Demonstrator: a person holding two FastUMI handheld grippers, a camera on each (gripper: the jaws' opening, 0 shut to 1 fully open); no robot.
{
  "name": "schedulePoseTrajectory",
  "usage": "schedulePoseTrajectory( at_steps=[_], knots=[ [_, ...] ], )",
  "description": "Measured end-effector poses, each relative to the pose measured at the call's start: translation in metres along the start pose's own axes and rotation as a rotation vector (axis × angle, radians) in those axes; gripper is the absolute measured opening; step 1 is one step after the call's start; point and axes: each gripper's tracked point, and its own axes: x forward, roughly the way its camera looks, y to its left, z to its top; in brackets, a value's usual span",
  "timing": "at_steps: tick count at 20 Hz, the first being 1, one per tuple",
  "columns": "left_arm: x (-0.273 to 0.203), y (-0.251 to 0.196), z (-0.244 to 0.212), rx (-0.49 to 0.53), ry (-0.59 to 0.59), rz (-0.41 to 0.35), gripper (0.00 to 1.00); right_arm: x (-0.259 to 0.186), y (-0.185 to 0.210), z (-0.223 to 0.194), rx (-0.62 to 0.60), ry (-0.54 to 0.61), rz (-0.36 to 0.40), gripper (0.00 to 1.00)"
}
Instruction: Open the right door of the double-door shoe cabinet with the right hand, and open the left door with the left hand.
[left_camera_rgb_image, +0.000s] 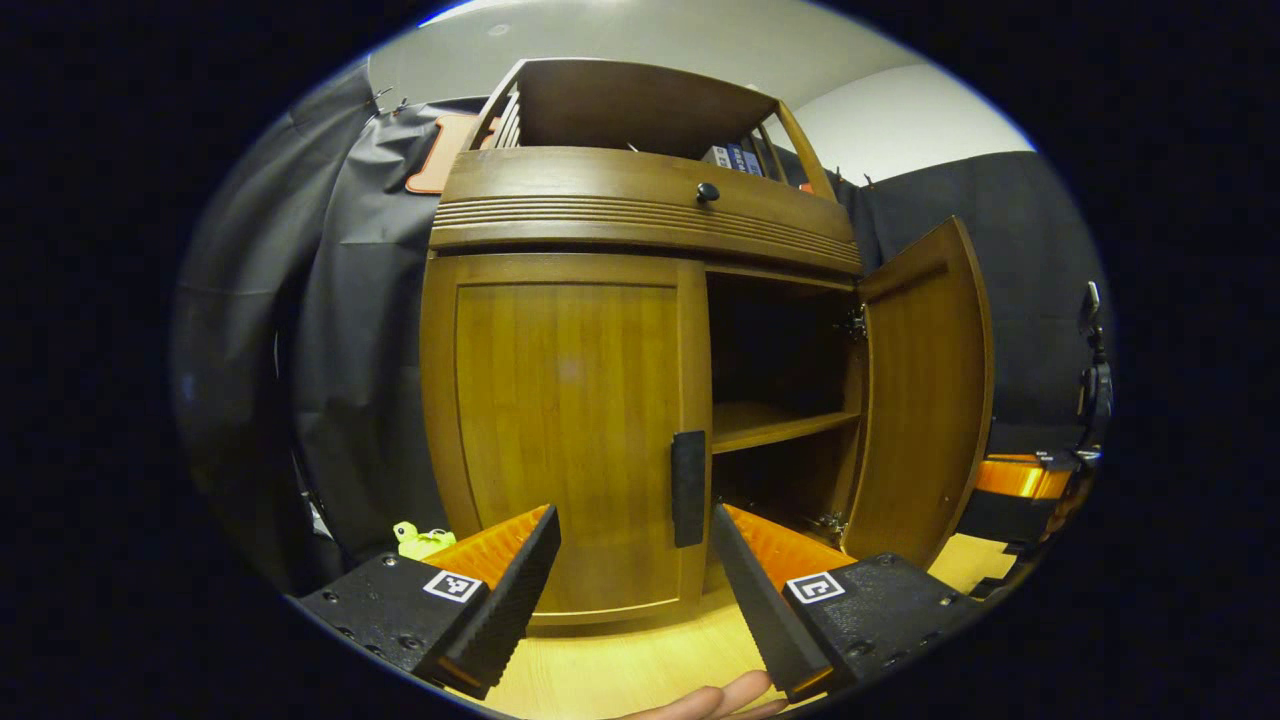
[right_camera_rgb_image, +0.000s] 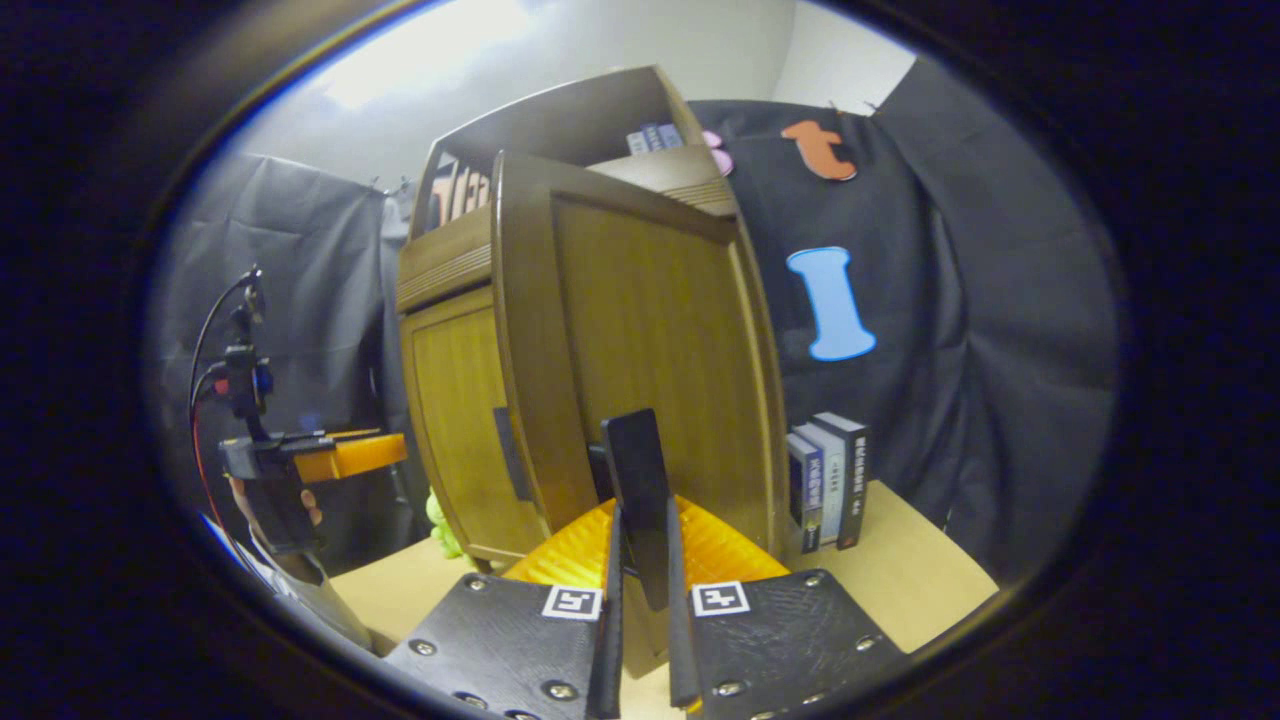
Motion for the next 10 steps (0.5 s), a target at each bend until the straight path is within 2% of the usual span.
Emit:
schedulePoseTrajectory(
  at_steps=[1,5,6,7,8,9,10],
  knots=[
    [0.000,-0.001,0.000,-0.003,-0.001,-0.001,0.95,-0.005,-0.010,0.006,0.000,-0.019,-0.031,0.18],
    [0.000,0.002,0.003,-0.014,-0.010,0.016,0.95,-0.021,-0.062,0.014,-0.050,-0.026,-0.168,0.18],
    [0.000,0.003,0.004,-0.013,-0.013,0.021,0.95,-0.026,-0.075,0.017,-0.058,-0.026,-0.208,0.24],
    [0.001,0.004,0.002,-0.014,-0.012,0.025,0.94,-0.026,-0.087,0.018,-0.062,-0.022,-0.228,0.13],
    [0.002,0.004,0.001,-0.018,-0.011,0.025,0.94,-0.028,-0.103,0.020,-0.071,-0.023,-0.265,0.12],
    [0.004,0.004,0.001,-0.023,-0.007,0.025,0.94,-0.033,-0.120,0.025,-0.091,-0.028,-0.291,0.23],
    [0.005,0.002,-0.001,-0.026,-0.001,0.023,0.96,-0.033,-0.125,0.030,-0.088,-0.018,-0.287,0.01]
  ],
)
